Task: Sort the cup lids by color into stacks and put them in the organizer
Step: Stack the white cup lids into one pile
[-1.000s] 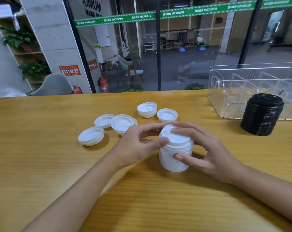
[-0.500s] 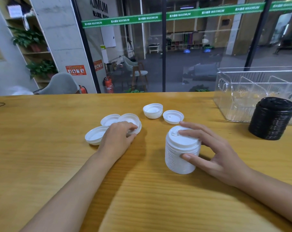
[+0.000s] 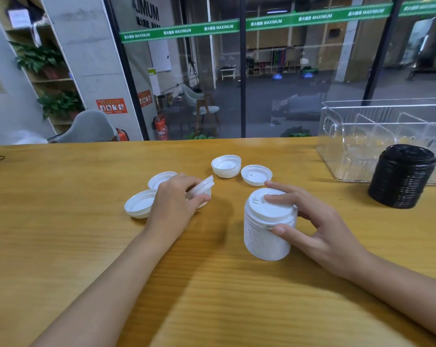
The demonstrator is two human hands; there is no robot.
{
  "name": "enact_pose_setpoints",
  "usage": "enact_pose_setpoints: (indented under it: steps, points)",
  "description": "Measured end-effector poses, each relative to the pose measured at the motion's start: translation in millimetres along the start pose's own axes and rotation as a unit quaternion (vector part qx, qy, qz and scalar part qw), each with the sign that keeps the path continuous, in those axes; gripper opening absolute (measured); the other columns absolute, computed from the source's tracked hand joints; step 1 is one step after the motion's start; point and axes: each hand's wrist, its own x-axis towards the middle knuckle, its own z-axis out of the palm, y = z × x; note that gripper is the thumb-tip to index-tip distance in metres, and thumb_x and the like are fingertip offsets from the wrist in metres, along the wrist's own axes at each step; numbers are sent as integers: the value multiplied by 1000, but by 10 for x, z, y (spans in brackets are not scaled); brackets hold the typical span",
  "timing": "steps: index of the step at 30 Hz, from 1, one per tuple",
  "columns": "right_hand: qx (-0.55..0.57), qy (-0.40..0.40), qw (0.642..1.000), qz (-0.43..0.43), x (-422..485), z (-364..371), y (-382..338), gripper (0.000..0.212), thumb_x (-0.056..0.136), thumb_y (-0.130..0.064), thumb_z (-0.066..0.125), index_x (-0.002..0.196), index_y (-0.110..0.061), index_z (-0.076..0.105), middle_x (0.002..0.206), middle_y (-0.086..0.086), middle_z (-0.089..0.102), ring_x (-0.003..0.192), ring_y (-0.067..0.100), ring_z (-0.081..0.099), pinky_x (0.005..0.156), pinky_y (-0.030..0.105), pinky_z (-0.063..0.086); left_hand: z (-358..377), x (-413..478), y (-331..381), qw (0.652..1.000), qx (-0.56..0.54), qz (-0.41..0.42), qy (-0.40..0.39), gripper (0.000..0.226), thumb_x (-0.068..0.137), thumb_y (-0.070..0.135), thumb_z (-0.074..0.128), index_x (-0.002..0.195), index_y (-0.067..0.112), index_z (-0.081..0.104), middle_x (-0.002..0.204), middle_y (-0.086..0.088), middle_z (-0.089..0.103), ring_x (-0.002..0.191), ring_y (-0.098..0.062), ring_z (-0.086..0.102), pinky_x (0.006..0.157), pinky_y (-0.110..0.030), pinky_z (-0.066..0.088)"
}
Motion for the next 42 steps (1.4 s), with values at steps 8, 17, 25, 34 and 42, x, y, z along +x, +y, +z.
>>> enact_pose_setpoints:
  steps: [8, 17, 25, 34, 42]
  points:
    - [38, 5, 998, 55, 1, 27, -3, 55, 89, -48, 73, 140, -33, 56, 140, -15, 65, 132, 15, 61, 104, 34, 53, -125, -48, 452, 958, -268, -95, 18, 26, 95, 29, 77, 120, 20, 79, 103, 10, 81, 93, -9, 77, 83, -29, 63]
    - [78, 6, 995, 69, -3, 42, 19, 83, 84, -48, 77, 155, -38, 37, 137, -18, 65, 133, 9, 61, 103, 17, 49, -48, -136, 627, 876, -444, -148, -113, 31, 102, 24, 65, 131, 16, 72, 105, -1, 81, 88, -18, 75, 70, -30, 62]
    - [79, -3, 995, 63, 10, 37, 41, 80, 84, -48, 77, 154, -44, 38, 139, -23, 62, 134, 10, 59, 104, 16, 48, 129, -280, 740, 927, -353, -73, -109, 28, 99, 39, 68, 120, 23, 78, 59, -1, 51, 53, -13, 50, 55, -22, 42]
    - [73, -6, 995, 64, -1, 30, 45, 68, 86, -51, 74, 148, -37, 49, 144, -17, 63, 135, 12, 60, 106, 22, 50, 52, -292, 692, 948, -253, 2, -194, 60, 77, 62, 68, 134, 42, 67, 113, 17, 61, 104, -2, 60, 85, -20, 47]
    - [83, -5, 995, 64, 1, 36, 44, 82, 83, -63, 77, 153, -41, 42, 150, -22, 57, 140, 7, 55, 108, 19, 48, 40, -253, 643, 901, -370, 4, -226, 68, 79, 22, 82, 143, 19, 62, 139, 9, 70, 134, -7, 61, 106, -31, 54]
